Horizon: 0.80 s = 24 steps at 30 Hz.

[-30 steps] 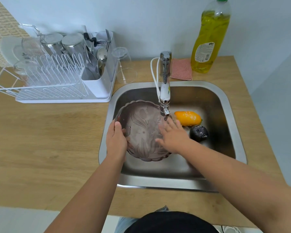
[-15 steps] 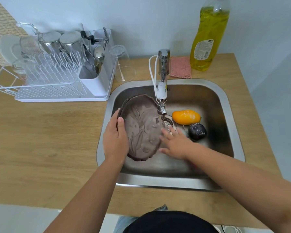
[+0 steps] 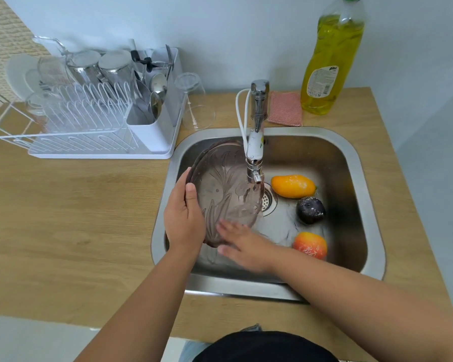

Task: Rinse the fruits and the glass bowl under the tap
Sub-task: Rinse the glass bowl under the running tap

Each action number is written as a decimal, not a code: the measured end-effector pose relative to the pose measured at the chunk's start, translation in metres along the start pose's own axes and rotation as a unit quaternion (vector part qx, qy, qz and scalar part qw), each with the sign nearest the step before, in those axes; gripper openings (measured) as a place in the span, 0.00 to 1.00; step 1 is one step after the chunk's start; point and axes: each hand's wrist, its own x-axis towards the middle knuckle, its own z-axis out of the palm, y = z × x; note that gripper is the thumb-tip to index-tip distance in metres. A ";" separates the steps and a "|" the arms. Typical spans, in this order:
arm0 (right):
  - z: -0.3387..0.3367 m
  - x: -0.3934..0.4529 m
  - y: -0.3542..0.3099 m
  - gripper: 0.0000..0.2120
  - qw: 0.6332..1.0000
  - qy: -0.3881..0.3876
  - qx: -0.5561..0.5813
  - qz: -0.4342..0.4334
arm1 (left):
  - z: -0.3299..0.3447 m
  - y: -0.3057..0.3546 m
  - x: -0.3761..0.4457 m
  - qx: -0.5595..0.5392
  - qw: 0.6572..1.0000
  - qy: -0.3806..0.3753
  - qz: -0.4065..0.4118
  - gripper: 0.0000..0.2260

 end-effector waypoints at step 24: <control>-0.058 -0.009 0.000 0.24 0.979 -0.129 -0.139 -0.078 | 0.018 -0.039 0.006 -0.183 0.926 -0.083 -0.320 0.14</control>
